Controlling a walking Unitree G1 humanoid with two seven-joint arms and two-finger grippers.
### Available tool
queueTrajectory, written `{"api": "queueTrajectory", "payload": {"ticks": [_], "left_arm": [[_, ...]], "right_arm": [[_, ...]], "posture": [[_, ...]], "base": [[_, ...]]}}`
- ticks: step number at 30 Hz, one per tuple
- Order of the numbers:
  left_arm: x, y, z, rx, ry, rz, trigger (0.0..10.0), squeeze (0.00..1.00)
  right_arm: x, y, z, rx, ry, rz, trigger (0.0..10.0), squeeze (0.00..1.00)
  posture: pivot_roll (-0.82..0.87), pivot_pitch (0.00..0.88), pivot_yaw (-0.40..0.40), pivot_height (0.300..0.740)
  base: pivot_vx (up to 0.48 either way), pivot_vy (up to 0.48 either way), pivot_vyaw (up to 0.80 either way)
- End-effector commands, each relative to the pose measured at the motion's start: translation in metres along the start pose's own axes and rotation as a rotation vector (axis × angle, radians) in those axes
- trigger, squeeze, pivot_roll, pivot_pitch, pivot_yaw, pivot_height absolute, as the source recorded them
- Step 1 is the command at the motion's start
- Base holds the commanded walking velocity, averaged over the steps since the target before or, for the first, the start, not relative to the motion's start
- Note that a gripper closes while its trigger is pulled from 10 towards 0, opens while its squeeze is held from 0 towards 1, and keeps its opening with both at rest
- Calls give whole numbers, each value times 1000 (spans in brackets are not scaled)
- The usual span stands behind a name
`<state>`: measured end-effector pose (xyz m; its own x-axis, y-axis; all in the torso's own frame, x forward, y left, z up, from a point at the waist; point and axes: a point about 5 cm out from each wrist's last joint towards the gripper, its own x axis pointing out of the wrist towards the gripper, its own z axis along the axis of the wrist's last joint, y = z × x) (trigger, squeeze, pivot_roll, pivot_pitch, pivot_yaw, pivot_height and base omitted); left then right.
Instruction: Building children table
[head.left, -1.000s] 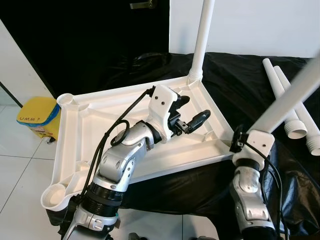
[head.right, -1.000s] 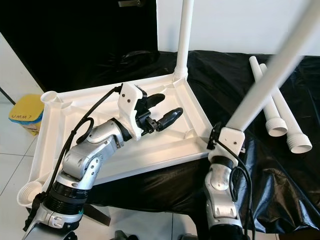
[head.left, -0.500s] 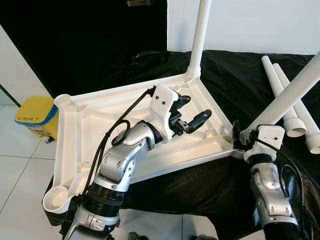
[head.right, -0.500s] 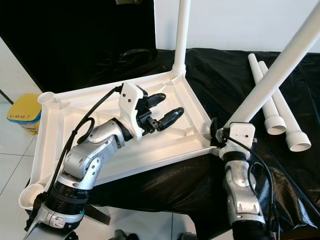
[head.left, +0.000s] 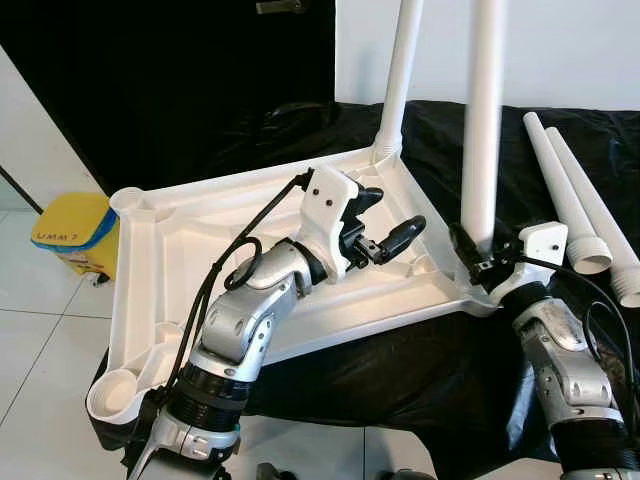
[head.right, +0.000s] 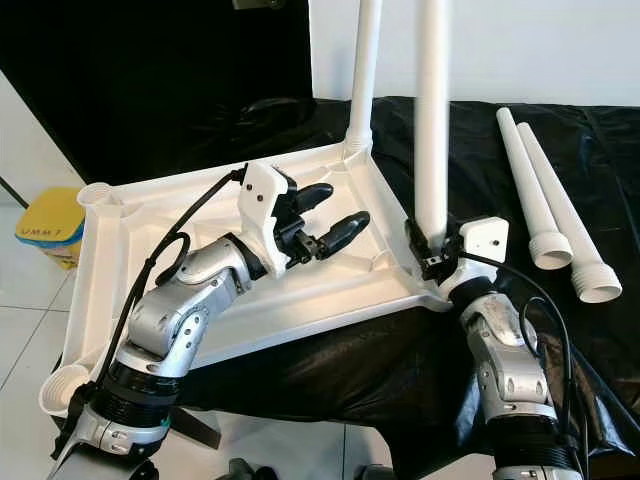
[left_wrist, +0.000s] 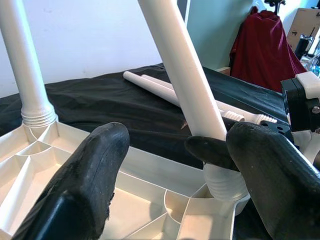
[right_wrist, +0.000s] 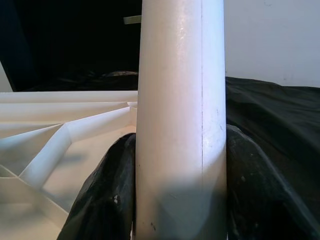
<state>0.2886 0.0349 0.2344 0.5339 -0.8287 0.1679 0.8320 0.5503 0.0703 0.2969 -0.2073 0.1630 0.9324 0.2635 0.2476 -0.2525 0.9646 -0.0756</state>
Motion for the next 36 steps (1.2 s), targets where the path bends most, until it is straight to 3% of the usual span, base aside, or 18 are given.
{"api": "queueTrajectory", "payload": {"ticks": [1,17,18,20,21,36], "left_arm": [[0,1,4,11,-13,15,10000,0],[-3,6,6,24,-11,28,10000,0],[-3,5,7,24,-10,23,10000,0],[-3,5,7,24,-9,19,10000,0],[-3,4,7,21,-8,16,10000,0],[7,-6,1,-57,-7,-52,10000,0]], "right_arm": [[-2,-2,-6,23,26,1,0,0],[-4,1,-11,69,28,11,0,0],[-5,1,-11,71,28,4,5098,0],[-5,1,-12,71,28,-3,5098,0],[-5,1,-12,70,28,-10,10000,0],[0,-4,-10,57,16,-33,10000,0]], "posture": [[-192,99,22,740],[-160,95,24,740],[-147,93,15,740],[-147,93,15,740],[-142,91,12,740],[-100,57,-24,740]], "base": [[0,0,0],[0,0,0],[0,0,0],[0,0,0],[0,0,0],[0,0,0]]}}
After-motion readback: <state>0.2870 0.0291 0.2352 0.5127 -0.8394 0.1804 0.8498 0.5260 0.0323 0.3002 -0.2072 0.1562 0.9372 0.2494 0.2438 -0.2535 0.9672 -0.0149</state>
